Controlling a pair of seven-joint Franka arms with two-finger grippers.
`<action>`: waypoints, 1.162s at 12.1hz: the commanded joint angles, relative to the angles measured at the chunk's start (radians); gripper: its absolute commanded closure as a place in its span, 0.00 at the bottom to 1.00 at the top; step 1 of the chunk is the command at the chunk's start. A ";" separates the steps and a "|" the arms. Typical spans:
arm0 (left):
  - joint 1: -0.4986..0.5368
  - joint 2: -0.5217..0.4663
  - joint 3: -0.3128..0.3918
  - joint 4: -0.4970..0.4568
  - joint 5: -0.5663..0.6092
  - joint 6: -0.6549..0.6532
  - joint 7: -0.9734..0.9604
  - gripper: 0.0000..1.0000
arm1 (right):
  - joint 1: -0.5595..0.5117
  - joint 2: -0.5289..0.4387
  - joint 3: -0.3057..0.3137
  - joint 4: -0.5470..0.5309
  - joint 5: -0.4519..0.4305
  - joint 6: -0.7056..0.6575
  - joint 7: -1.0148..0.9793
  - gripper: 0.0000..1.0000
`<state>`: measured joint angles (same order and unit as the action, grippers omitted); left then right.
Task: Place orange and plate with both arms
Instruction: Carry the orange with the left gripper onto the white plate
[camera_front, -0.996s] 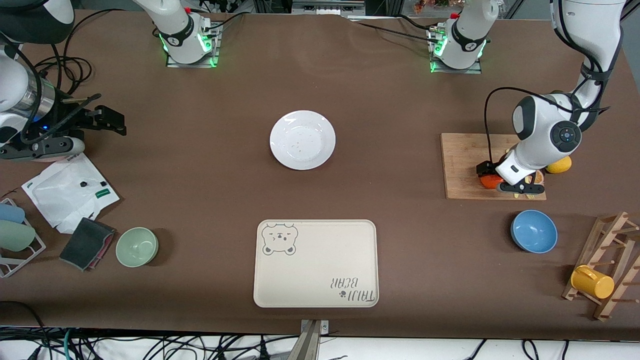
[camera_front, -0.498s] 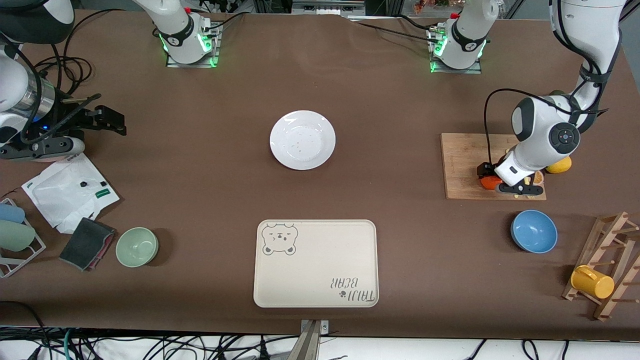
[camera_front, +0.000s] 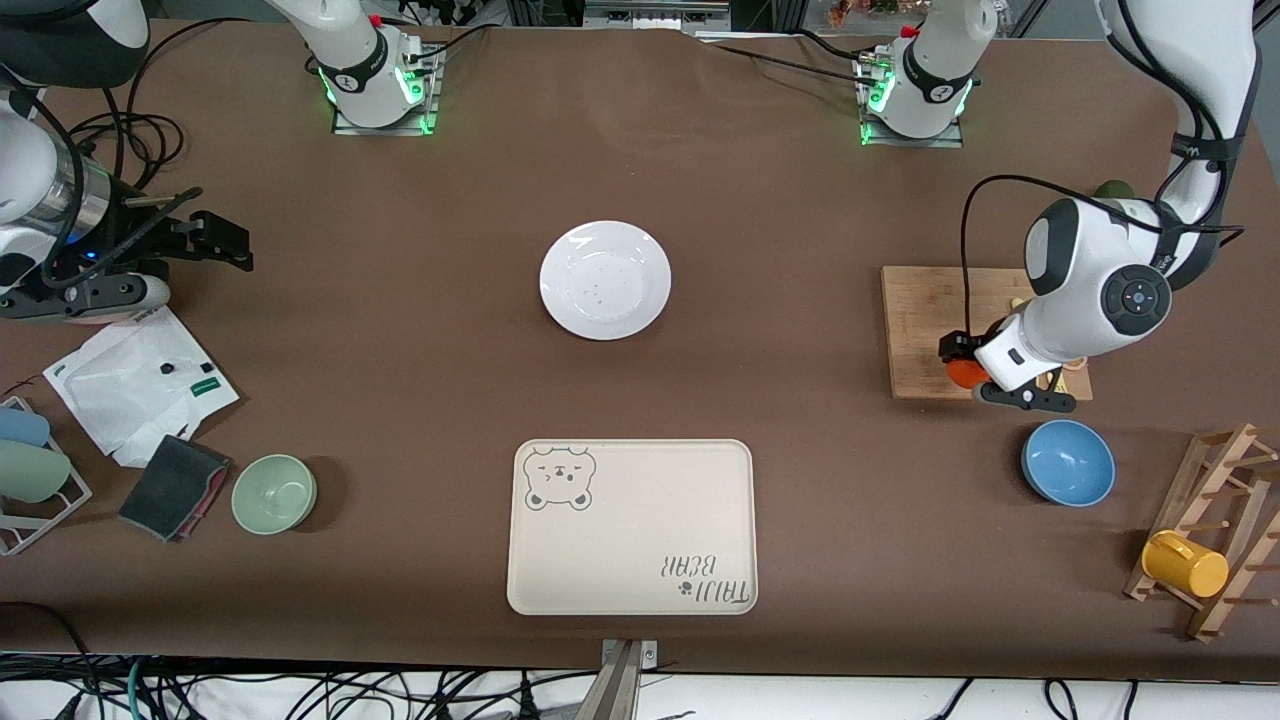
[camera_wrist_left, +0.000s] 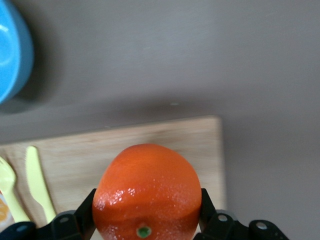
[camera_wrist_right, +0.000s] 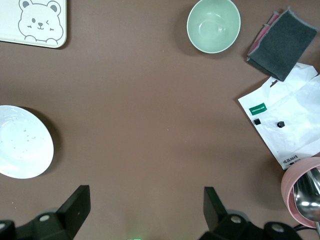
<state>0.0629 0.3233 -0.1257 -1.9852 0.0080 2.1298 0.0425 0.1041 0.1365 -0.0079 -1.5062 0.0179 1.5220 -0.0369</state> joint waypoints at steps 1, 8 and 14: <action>-0.003 -0.004 -0.101 0.080 -0.068 -0.120 -0.148 0.63 | -0.004 -0.002 0.002 0.001 0.017 0.004 -0.001 0.00; -0.188 0.089 -0.404 0.193 -0.063 -0.110 -0.979 0.61 | -0.004 -0.002 0.002 -0.003 0.017 0.006 -0.001 0.00; -0.463 0.348 -0.394 0.355 -0.052 0.108 -1.332 0.61 | -0.004 -0.002 0.002 -0.006 0.017 0.004 -0.001 0.00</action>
<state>-0.3604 0.5849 -0.5343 -1.6986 -0.0445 2.1862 -1.2346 0.1044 0.1381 -0.0078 -1.5080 0.0199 1.5222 -0.0369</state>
